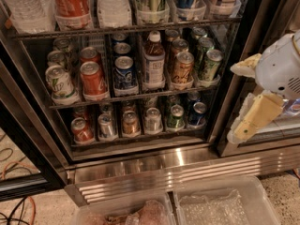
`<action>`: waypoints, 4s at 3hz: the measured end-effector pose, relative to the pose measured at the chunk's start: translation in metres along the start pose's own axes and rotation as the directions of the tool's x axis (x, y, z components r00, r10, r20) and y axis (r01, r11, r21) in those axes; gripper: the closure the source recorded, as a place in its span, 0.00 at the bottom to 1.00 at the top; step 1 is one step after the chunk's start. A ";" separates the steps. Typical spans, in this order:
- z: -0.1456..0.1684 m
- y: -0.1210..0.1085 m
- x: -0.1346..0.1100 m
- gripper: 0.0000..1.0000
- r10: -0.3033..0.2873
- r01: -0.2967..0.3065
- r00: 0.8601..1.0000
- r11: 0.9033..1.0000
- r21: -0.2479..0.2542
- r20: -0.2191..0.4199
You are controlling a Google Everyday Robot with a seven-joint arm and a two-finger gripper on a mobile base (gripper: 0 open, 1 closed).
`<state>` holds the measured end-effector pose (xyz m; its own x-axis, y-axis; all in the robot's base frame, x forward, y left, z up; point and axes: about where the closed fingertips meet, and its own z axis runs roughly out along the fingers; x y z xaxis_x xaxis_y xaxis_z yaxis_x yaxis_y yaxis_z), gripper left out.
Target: Pick pepsi can from middle shelf of fridge
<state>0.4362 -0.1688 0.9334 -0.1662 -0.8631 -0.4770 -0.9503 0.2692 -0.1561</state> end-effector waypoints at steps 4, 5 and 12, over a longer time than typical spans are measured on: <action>0.073 0.025 -0.058 0.00 0.069 -0.044 0.952 0.995 -0.089 0.298; 0.105 0.035 -0.090 0.00 0.130 -0.105 0.893 0.991 -0.082 0.430; 0.187 0.041 -0.193 0.00 0.205 -0.357 0.647 0.932 0.054 0.734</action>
Offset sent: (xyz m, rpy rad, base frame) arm 0.0042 0.0219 0.0015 0.0914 -0.0164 0.0334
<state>0.4781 0.0881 0.8574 -0.1095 -0.1894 -0.9758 -0.8124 0.5827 -0.0219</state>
